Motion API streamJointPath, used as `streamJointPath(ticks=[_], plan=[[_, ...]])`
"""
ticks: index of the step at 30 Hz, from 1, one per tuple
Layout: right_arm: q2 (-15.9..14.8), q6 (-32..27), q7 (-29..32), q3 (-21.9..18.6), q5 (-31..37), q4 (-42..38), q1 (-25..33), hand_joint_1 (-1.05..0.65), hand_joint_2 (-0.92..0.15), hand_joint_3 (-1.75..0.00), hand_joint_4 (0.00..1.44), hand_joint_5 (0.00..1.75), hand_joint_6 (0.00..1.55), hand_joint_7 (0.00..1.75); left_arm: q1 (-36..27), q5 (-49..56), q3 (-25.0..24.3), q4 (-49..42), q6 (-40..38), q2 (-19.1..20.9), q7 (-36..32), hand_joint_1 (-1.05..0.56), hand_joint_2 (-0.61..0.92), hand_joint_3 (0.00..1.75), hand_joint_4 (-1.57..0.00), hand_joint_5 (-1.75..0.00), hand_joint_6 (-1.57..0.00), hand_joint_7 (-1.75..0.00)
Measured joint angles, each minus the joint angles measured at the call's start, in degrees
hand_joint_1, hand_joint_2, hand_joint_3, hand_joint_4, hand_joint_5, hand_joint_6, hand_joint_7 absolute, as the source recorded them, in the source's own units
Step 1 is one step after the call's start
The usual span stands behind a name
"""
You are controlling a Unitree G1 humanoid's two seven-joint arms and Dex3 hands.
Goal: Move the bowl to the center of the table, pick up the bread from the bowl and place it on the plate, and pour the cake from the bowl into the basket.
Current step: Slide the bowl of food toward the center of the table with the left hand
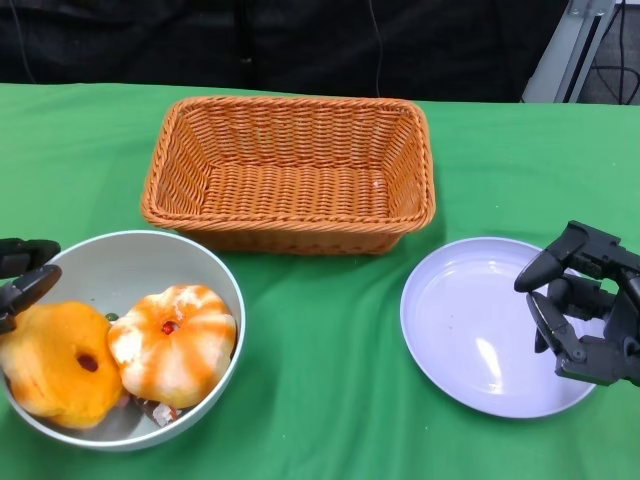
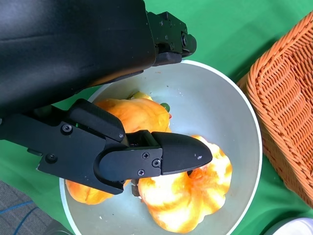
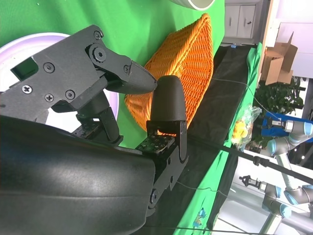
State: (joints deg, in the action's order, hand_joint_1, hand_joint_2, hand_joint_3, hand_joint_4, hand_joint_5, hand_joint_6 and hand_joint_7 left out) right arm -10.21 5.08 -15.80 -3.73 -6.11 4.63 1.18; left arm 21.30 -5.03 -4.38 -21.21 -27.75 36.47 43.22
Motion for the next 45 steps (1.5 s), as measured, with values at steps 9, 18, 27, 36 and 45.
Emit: streamJointPath(ticks=[9,18,27,36,45], plan=[[0.5,0.0,-0.1,0.1,0.0,0.0,0.0,-0.16,-0.59,-0.92,0.74,1.7,0.63,1.41,0.0,0.3,1.3,1.0,-2.0,0.0,-1.2,-0.77,0.92,0.63,-0.23,-0.04,-0.09,-0.01],[0.6,0.0,0.0,0.3,0.1,0.0,0.0,-0.17,-0.61,-0.89,0.75,1.69,0.63,1.41,0.0,0.9,1.8,2.7,-4.1,-0.3,-2.7,-0.77,0.92,0.59,-0.23,-0.03,-0.1,-0.01],[0.7,0.0,0.0,1.1,0.4,0.4,0.1,-0.16,-0.62,-0.89,0.75,1.69,0.63,1.41,0.0,-1.2,1.1,6.3,-10.1,-1.5,-3.3,-0.75,0.92,0.57,-0.24,-0.03,-0.11,-0.01],[0.7,-0.6,0.0,2.0,0.4,0.4,0.1,-0.17,-0.61,-0.89,0.73,1.71,0.63,1.41,0.0,-3.5,1.0,10.4,-16.5,-3.9,-6.1,-0.76,0.92,0.55,-0.27,-0.04,-0.12,-0.01],[1.0,-1.1,0.3,2.2,0.1,0.6,0.1,-0.15,-0.62,-0.89,0.72,1.71,0.62,1.42,0.3,-5.4,0.8,12.1,-20.3,-6.0,-8.7,-0.75,0.92,0.53,-0.31,-0.05,-0.13,-0.01]])
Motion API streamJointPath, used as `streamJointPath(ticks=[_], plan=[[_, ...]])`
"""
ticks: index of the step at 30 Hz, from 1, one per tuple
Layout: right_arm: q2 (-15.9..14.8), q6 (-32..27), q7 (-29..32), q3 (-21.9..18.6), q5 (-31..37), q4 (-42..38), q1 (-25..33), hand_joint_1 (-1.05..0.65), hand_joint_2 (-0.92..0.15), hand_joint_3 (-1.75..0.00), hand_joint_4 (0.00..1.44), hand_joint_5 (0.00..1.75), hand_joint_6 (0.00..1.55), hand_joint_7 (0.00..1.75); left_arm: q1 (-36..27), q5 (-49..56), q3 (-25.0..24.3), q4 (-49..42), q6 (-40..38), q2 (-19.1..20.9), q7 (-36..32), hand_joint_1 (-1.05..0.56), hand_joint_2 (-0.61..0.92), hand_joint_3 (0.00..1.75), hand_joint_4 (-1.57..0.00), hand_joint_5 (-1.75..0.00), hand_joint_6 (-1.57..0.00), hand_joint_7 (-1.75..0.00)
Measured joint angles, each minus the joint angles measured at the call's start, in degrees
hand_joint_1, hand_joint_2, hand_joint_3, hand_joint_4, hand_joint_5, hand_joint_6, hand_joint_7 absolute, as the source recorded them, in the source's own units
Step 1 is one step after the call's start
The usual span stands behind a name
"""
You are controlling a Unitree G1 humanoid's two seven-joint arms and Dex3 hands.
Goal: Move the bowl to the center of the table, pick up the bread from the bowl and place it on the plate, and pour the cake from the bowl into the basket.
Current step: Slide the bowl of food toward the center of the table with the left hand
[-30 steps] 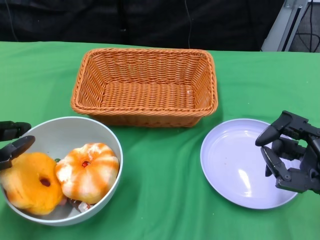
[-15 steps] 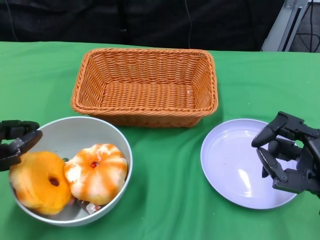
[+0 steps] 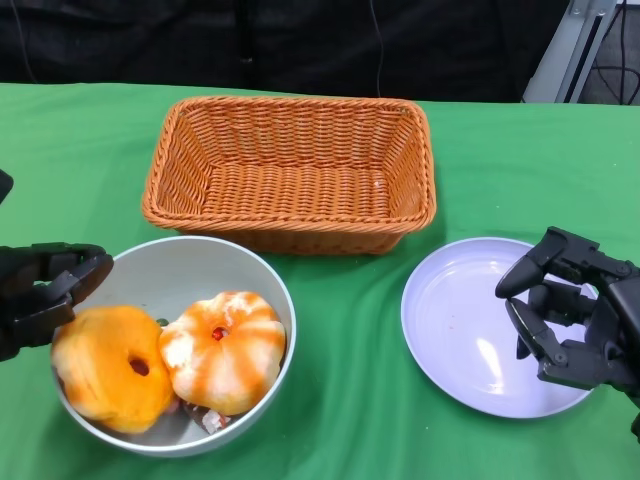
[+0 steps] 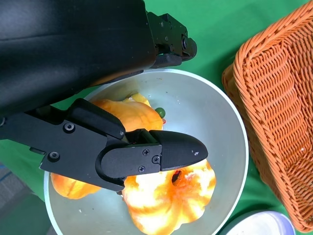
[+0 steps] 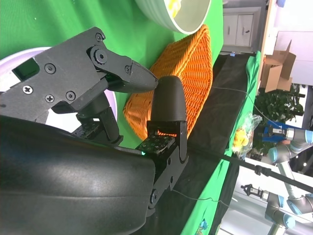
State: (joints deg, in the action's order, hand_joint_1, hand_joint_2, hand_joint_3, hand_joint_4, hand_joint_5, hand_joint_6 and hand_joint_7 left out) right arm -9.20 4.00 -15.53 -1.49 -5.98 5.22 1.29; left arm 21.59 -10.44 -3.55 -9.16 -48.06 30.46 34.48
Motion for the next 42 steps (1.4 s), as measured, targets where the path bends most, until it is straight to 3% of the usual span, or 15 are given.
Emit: streamJointPath(ticks=[32,42], plan=[[0.4,-0.5,0.1,0.1,0.5,1.4,0.1,-0.16,-0.62,-0.88,0.73,1.69,0.65,1.4,0.3,-5.6,-2.7,5.0,-10.1,-7.9,-8.2,-0.73,0.92,0.54,-0.32,-0.04,-0.15,-0.01],[0.4,0.1,0.0,0.1,1.3,1.4,0.1,-0.16,-0.61,-0.9,0.74,1.69,0.66,1.39,0.3,-6.9,-2.7,6.8,-11.3,-8.4,-8.5,-0.74,0.92,0.55,-0.31,-0.03,-0.16,-0.01]])
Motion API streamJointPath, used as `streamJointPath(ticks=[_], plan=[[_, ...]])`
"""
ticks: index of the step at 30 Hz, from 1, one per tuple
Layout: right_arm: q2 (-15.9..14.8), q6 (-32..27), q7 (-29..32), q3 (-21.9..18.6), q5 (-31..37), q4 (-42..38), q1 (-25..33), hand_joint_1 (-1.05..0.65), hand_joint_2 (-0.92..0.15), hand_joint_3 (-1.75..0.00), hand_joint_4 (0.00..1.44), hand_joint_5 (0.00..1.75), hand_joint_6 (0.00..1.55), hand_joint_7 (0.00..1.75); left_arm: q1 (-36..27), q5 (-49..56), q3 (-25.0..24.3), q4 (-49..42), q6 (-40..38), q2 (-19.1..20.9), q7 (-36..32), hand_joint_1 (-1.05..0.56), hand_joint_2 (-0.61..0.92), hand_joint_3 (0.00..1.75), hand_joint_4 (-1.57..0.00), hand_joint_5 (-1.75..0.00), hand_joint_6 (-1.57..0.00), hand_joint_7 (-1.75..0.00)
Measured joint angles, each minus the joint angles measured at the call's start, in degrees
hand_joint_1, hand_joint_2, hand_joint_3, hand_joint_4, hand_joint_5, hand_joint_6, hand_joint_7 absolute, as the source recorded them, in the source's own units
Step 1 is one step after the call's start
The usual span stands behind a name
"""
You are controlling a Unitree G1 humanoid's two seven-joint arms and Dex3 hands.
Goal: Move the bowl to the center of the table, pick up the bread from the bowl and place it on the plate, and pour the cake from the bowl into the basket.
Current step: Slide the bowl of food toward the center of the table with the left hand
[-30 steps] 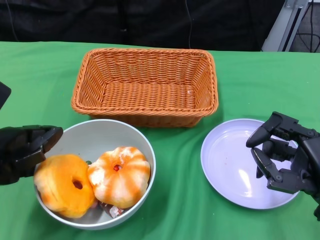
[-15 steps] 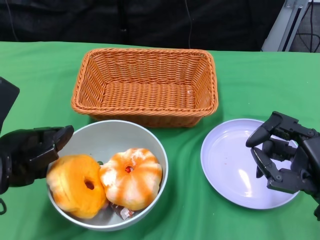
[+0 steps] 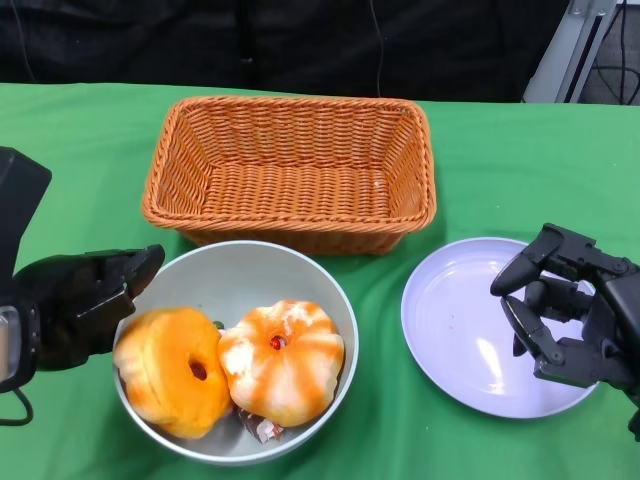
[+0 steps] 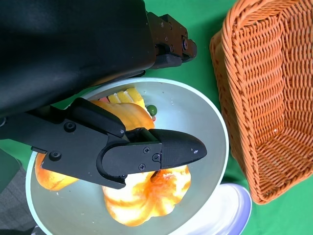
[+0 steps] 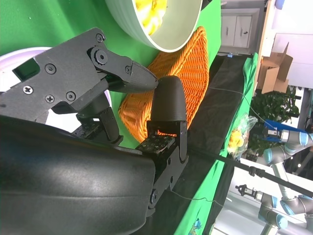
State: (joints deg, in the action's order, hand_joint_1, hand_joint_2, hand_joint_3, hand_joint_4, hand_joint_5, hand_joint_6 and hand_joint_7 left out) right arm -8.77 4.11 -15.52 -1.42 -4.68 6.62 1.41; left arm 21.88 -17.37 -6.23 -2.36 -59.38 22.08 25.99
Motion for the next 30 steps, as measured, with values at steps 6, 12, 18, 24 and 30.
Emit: streamJointPath(ticks=[6,12,18,24,30], plan=[[0.0,0.4,0.0,0.0,0.3,-0.2,0.0,-0.15,-0.61,-0.91,0.74,1.68,0.66,1.39,0.0,-1.0,-0.1,0.4,-0.6,-0.8,-0.7,-0.74,0.92,0.54,-0.32,-0.04,-0.16,-0.01],[0.0,0.5,0.0,0.0,0.3,-0.2,0.0,-0.15,-0.6,-0.91,0.74,1.7,0.65,1.39,0.0,-2.1,-0.1,2.4,-1.4,-2.7,-2.3,-0.73,0.92,0.53,-0.32,-0.03,-0.17,-0.01],[0.0,1.0,0.0,0.0,0.3,-0.3,0.0,-0.14,-0.62,-0.89,0.73,1.69,0.65,1.39,0.0,-2.5,-0.2,2.5,-2.0,-3.0,-2.7,-0.73,0.92,0.54,-0.32,-0.03,-0.16,-0.01],[0.0,1.0,0.0,0.0,0.5,-0.3,0.0,-0.15,-0.61,-0.9,0.73,1.7,0.66,1.38,0.0,-3.8,-1.2,2.5,-2.5,-4.7,-3.6,-0.72,0.92,0.52,-0.3,-0.02,-0.16,0.0],[0.0,1.0,0.0,0.0,0.5,-0.3,0.0,-0.16,-0.61,-0.89,0.73,1.69,0.66,1.39,0.0,-4.3,-2.0,2.9,-3.0,-6.0,-5.5,-0.72,0.92,0.51,-0.31,-0.02,-0.16,0.0]])
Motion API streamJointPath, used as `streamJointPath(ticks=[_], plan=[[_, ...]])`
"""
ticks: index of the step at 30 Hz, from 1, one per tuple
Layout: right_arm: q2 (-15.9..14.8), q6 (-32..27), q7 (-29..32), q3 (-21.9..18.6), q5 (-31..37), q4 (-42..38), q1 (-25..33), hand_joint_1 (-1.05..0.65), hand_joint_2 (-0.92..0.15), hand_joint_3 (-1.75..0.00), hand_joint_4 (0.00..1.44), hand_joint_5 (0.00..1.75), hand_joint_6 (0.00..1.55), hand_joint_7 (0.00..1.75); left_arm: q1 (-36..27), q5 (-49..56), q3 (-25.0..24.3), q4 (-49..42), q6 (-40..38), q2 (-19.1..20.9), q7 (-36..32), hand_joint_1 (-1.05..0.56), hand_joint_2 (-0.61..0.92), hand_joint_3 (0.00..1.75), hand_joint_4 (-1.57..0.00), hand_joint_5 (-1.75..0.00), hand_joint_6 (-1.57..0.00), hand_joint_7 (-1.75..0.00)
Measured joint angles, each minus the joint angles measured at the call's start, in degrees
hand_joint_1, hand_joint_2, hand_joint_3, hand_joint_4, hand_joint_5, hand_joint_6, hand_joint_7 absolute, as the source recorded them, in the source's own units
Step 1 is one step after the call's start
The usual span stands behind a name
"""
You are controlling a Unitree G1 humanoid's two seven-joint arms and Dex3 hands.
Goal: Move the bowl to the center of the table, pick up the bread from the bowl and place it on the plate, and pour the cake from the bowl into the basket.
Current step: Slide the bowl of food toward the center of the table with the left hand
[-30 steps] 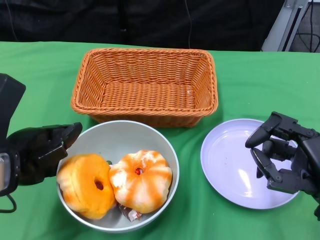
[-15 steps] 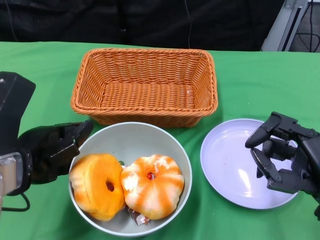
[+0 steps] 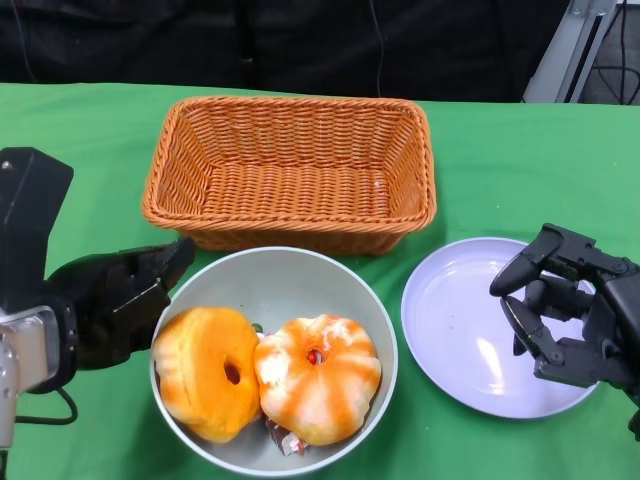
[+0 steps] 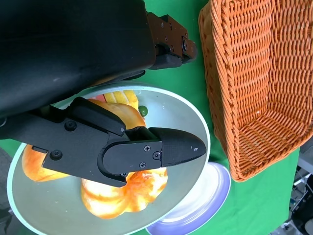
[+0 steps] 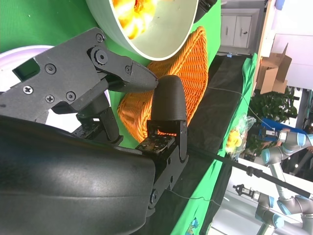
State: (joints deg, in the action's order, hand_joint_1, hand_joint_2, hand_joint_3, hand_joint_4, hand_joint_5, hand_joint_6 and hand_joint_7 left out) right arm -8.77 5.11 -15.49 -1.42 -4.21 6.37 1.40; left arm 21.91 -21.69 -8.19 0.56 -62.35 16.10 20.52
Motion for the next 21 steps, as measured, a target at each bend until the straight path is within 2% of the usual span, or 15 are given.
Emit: streamJointPath(ticks=[14,21], plan=[[0.0,0.1,0.0,0.0,0.2,0.0,0.0,-0.15,-0.62,-0.87,0.75,1.69,0.66,1.38,0.0,0.4,-0.7,1.7,-0.2,-2.2,-5.0,-0.69,0.92,0.47,-0.36,-0.04,-0.24,-0.03],[0.0,0.1,0.0,0.0,0.2,0.0,0.0,-0.14,-0.63,-0.86,0.73,1.68,0.65,1.39,-0.2,6.1,3.1,3.3,5.9,2.0,-5.6,-0.7,0.92,0.48,-0.43,-0.07,-0.23,-0.01]])
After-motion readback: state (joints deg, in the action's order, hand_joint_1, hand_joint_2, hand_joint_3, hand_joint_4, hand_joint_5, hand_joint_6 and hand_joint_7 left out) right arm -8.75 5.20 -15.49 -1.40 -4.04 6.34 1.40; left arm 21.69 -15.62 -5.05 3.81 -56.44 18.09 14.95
